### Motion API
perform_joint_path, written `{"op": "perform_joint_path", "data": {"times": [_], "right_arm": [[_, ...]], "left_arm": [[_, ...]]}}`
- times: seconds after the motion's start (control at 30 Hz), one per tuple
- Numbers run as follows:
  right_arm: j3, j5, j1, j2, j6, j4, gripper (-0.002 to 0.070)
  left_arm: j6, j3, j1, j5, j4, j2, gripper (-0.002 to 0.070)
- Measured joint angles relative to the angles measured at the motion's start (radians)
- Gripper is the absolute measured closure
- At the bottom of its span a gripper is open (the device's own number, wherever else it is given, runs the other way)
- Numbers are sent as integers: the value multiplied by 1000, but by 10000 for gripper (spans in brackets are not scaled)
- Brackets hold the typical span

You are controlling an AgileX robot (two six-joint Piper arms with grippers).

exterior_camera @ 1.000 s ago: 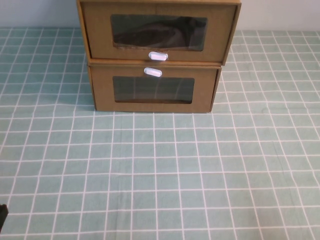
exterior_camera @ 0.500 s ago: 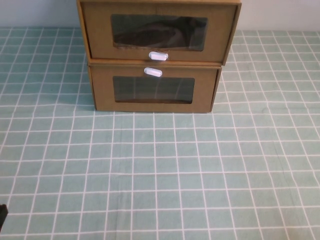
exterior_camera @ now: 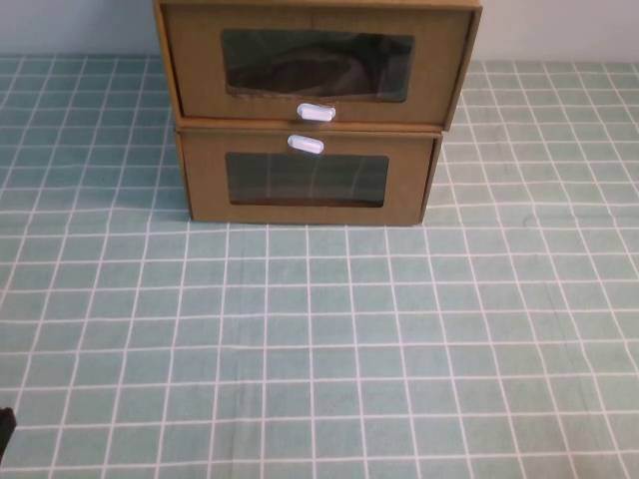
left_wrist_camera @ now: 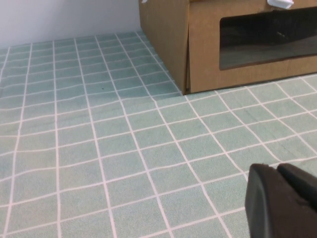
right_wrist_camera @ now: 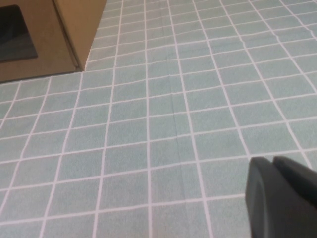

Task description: Close the shoe box

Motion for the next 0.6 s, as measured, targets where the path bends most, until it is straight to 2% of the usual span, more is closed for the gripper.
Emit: {"op": "perform_joint_path", "data": {"times": [0.23, 0.33, 0.4, 0.5, 0.6], "right_arm": [[0, 0, 0, 0, 0, 0, 687], [0, 1, 0, 0, 0, 0, 687], [0, 1, 0, 0, 0, 0, 688], [0, 1, 0, 0, 0, 0, 688], [0, 1, 0, 0, 0, 0, 687]], "left_arm": [[0, 0, 0, -45, 0, 0, 680], [-10, 0, 0, -62, 59, 0, 680], [-104, 0, 2, -91, 189, -2, 680], [-386, 0, 27, -114, 455, -25, 680], [-564, 0, 57, -74, 586, -74, 680]]}}
